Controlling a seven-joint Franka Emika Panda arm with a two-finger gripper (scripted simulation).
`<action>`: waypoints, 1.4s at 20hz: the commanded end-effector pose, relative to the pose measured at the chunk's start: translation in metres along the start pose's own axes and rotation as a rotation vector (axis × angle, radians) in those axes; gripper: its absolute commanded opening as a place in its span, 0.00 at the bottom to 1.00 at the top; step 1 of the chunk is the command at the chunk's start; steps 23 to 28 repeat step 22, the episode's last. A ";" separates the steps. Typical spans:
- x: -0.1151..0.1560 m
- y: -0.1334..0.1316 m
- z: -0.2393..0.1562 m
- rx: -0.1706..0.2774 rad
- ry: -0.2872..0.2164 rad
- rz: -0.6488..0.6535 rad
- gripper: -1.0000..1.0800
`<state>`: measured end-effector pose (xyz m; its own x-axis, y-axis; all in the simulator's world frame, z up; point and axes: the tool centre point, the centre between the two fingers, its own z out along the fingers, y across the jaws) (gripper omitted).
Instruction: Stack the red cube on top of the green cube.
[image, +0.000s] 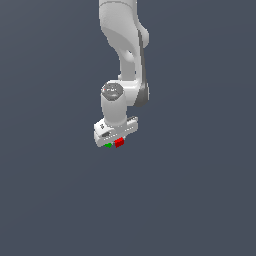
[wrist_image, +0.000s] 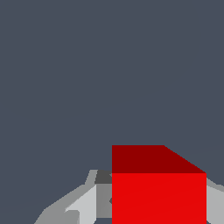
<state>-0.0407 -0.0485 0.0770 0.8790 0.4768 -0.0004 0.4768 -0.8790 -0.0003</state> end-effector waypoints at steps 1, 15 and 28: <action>-0.019 0.012 0.005 0.000 0.001 -0.001 0.00; -0.054 0.037 0.016 0.000 0.000 -0.001 0.96; -0.054 0.037 0.016 0.000 0.000 -0.001 0.96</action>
